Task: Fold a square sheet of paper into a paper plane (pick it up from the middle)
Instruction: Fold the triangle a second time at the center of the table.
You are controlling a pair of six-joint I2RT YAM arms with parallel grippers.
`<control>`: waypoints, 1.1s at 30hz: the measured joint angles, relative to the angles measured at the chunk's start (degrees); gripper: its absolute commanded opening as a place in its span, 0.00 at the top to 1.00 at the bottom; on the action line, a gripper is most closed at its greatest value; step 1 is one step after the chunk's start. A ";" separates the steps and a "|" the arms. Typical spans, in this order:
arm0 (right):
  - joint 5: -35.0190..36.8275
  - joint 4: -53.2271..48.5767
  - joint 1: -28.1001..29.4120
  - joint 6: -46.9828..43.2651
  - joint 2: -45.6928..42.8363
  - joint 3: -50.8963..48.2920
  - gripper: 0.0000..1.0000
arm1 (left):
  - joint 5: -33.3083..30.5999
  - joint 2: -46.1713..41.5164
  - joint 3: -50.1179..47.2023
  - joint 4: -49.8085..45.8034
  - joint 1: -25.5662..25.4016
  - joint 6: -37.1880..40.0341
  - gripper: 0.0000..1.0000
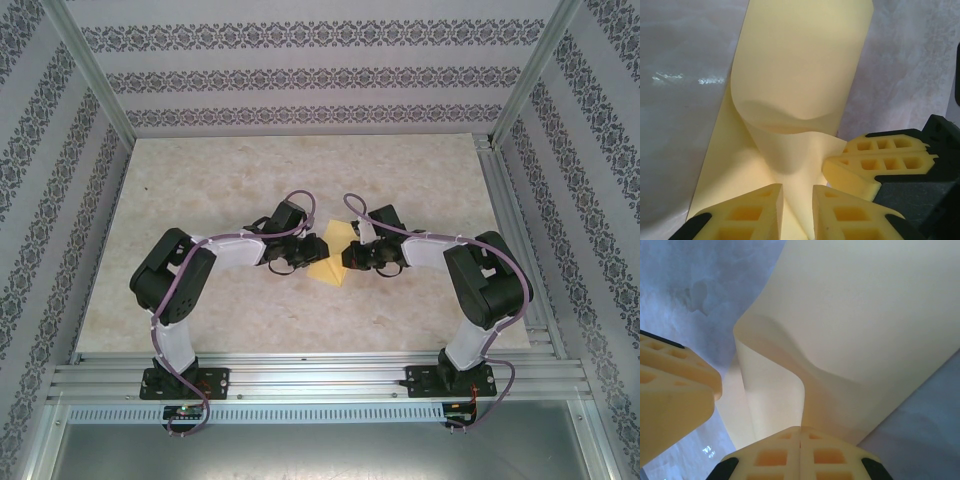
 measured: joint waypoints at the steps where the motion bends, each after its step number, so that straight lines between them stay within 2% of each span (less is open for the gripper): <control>1: 0.17 -0.52 0.00 -0.20 0.02 0.28 0.97 | -0.02 0.11 0.00 -0.02 0.00 0.00 0.75; 16: 4.74 -5.51 1.27 -1.64 0.44 2.49 0.97 | 0.00 0.85 -0.44 -0.02 -0.04 0.04 0.72; 33: 7.61 -5.90 2.64 -1.55 1.16 3.10 0.97 | -0.02 0.83 -0.42 -0.35 -0.04 1.62 0.72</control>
